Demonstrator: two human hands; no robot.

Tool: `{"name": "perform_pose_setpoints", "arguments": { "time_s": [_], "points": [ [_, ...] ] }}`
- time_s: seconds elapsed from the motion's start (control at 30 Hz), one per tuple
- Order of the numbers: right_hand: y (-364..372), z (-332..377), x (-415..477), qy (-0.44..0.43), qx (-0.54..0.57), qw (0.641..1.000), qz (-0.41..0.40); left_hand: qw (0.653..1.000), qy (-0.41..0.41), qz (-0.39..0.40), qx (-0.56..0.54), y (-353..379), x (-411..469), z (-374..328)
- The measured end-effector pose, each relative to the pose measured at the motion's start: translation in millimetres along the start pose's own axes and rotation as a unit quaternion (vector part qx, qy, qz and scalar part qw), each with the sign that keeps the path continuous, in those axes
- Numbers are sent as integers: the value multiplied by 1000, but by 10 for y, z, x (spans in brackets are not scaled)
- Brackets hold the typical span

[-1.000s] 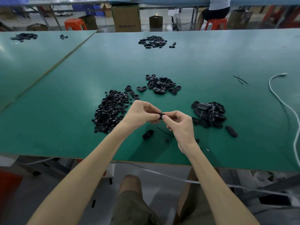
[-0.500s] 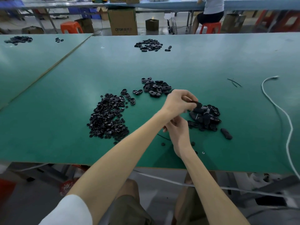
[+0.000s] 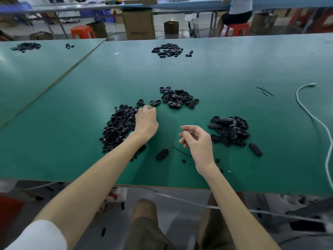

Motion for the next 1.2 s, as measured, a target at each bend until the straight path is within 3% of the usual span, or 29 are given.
{"name": "perform_pose_setpoints", "arguments": {
  "time_s": [0.1,0.23,0.37,0.47,0.57,0.7,0.83,1.0,1.2],
  "points": [
    [1,-2,-8,0,0,1000,2,997,38,-37,61,29,-14,107],
    [-2,-4,-12,-1,0,1000,1,993,96,-56,48,-19,-82,47],
    [-12,-11,-9,0,7,1000,-3,985,101,-26,-135,-155,-272,-13],
    [-22,-13,-2,-5,11,1000,-10,950,60,63,-301,-195,-454,-4],
    [-2,-5,1,-17,11,1000,11,916,77,145,-366,-209,-609,-12],
    [17,-3,-7,-16,9,999,43,902,76,163,-393,-228,-716,-10],
    [23,7,-20,-19,3,999,43,931,67,120,-337,-271,-699,60],
    [4,-4,-10,-12,10,999,32,996,38,9,-82,-532,-487,462],
    [10,-18,-1,-17,3,999,37,996,7,91,-6,-599,-364,726]
  ]
}}
Point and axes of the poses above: each hand's wrist, its own x-axis towards the middle knuckle, its own y-axis out of the palm, z = x × y, the point moved 3 cm from there along x, towards the middle knuckle, and after that the axes turned 11 degrees about -y, right-handed, at the moved point
